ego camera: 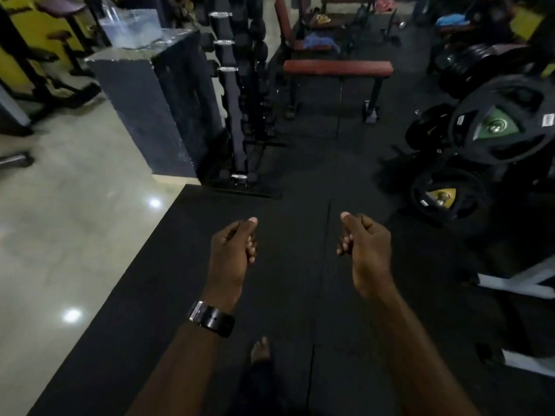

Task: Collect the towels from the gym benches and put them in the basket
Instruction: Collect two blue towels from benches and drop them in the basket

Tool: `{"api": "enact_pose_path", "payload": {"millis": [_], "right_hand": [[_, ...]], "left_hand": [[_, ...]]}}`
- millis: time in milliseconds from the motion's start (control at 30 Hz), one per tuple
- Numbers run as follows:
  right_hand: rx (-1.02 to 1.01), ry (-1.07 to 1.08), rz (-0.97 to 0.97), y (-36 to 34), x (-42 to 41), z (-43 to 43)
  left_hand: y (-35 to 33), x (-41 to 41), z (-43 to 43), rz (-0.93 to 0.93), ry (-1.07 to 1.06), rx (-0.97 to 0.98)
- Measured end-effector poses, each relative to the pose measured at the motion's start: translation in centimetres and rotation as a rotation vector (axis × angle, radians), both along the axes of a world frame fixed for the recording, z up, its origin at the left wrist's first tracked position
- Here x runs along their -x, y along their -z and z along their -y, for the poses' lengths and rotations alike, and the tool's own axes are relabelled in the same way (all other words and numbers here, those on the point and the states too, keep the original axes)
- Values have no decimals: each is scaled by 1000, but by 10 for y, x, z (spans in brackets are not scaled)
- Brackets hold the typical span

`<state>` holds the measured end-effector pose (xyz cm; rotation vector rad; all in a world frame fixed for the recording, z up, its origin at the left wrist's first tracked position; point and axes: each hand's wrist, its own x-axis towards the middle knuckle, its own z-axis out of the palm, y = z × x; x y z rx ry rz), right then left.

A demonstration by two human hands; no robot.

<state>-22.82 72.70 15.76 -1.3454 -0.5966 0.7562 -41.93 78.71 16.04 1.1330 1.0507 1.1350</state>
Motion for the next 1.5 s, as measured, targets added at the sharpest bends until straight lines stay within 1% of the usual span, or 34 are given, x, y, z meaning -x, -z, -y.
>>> {"api": "enact_pose_path", "payload": {"millis": [233, 367, 500, 567, 633, 733, 767, 833, 967, 1067, 1200, 1267, 1367, 1433, 1500], "right_hand": [[40, 83, 78, 19, -104, -195], [41, 132, 42, 0, -164, -294], [31, 183, 35, -10, -220, -372], [31, 226, 18, 0, -257, -415], [31, 263, -7, 15, -298, -459], [19, 284, -33, 36, -367, -532], [10, 278, -41, 38, -381, -551], [11, 275, -82, 41, -433, -611], [-15, 207, -100, 22, -528, -733], [5, 176, -74, 10, -588, -805], [1, 145, -78, 21, -668, -886], [-4, 154, -91, 33, -716, -933], [4, 179, -60, 44, -793, -1005], [14, 212, -43, 45, -837, -1042], [37, 267, -34, 41, -895, -1087]], "left_hand": [[36, -97, -229, 49, 70, 48], [23, -164, -354, 37, 173, 32], [8, -240, -447, -27, 310, 10], [14, -285, -493, -60, 387, 6], [28, -332, -540, -94, 412, 1], [42, -398, -618, -134, 426, 2], [41, -408, -636, -139, 422, 1], [38, -449, -693, -159, 374, 23], [16, -529, -797, -158, 293, 18], [11, -581, -860, -145, 242, 36], [31, -650, -937, -131, 199, 84], [48, -697, -988, -122, 184, 109], [67, -782, -1073, -124, 228, 121], [69, -838, -1121, -109, 289, 114], [64, -914, -1180, -94, 362, 109]]}}
